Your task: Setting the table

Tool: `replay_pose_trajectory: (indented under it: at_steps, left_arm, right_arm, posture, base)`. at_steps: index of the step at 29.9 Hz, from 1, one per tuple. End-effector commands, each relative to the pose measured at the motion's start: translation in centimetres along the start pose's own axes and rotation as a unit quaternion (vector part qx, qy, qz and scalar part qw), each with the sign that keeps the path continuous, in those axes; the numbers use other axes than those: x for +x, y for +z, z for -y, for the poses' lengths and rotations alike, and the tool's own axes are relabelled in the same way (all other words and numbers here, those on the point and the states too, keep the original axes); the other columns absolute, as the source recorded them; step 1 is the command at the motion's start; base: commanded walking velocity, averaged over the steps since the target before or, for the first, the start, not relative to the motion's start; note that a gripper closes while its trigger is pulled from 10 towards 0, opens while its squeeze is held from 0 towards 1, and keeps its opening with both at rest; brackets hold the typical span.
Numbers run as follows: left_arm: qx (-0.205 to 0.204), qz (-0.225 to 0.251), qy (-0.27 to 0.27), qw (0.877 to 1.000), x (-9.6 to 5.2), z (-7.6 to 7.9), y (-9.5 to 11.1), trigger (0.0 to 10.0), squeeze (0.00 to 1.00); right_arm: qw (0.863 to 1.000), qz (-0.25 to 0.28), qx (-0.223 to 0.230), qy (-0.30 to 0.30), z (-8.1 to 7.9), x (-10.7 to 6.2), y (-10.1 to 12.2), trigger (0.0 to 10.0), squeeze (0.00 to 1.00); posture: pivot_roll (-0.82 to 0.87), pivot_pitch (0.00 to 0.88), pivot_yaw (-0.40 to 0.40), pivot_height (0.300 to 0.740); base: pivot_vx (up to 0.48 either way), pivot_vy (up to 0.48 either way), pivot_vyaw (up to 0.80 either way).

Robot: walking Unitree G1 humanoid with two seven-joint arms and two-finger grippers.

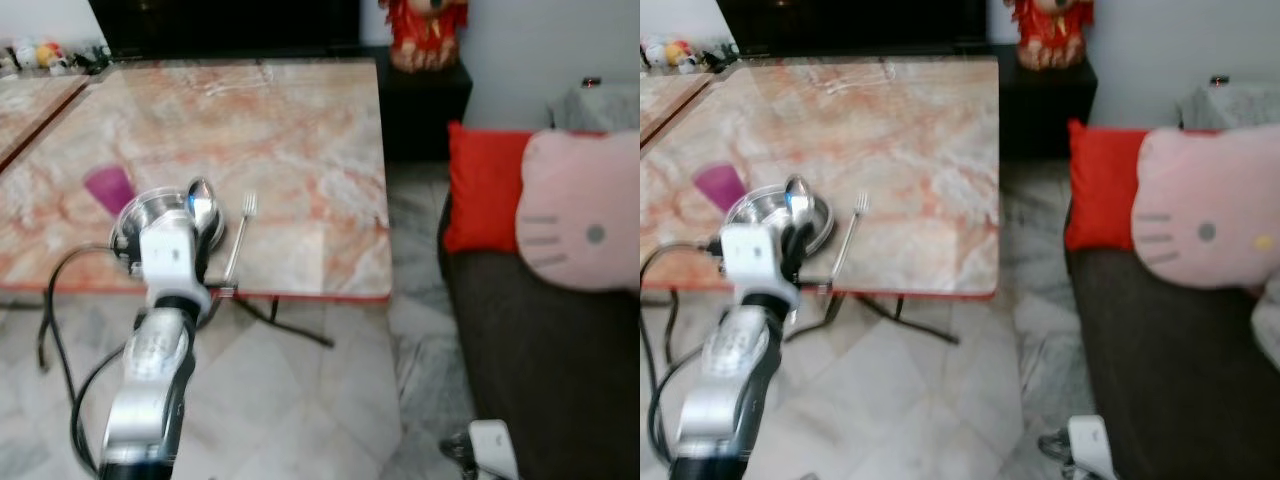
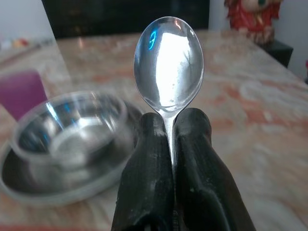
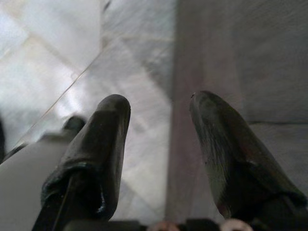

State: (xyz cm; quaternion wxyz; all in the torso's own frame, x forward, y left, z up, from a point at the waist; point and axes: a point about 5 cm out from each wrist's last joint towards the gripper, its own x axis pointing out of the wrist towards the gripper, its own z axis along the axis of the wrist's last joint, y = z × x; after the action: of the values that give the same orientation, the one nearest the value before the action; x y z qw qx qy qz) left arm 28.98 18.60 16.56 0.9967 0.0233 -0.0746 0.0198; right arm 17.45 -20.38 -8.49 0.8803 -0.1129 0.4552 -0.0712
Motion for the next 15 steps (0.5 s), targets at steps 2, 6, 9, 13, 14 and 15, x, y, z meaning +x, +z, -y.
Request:
replay_pose_trajectory:
  at_steps: [2,6,9,13,14,15]
  left_arm:
    - [-0.003,0.007,-0.009,1.000,0.01,0.03,0.63,10.0,0.00]
    - [-0.002,0.008,-0.014,1.000,0.00,0.00,0.65,10.0,0.00]
    - [-0.002,0.007,-0.015,1.000,0.00,-0.01,0.65,10.0,0.00]
    - [-0.003,0.006,-0.016,1.000,-0.04,-0.03,0.61,10.0,0.00]
    - [-0.003,0.005,-0.016,1.000,-0.04,-0.02,0.61,10.0,0.00]
    - [-0.003,0.005,-0.016,1.000,-0.05,-0.03,0.60,10.0,0.00]
  right_arm:
    - [1.000,-0.009,0.000,0.002,-0.12,-0.10,-0.51,10.0,0.00]
    - [1.000,-0.009,0.001,0.003,-0.14,-0.11,-0.52,10.0,0.00]
    - [1.000,-0.008,0.001,0.004,-0.15,-0.11,-0.51,10.0,0.00]
    - [1.000,-0.008,0.002,0.003,-0.16,-0.11,-0.51,10.0,0.00]
    - [1.000,-0.008,0.002,0.003,-0.16,-0.11,-0.51,10.0,0.00]
    - [1.000,-0.008,0.002,0.003,-0.16,-0.11,-0.52,10.0,0.00]
  posture:
    - [-0.05,0.104,0.069,0.740]
    - [-0.06,0.106,0.070,0.740]
    - [-0.06,0.106,0.070,0.740]
    - [-0.06,0.106,0.070,0.740]
    - [-0.06,0.106,0.070,0.740]
    - [-0.06,0.106,0.070,0.740]
  base:
    - [0.000,0.000,0.00]
    - [0.070,0.000,0.00]
    - [0.324,0.000,0.00]
    - [0.329,0.000,0.00]
    - [0.330,0.000,0.00]
    - [0.326,0.000,0.00]
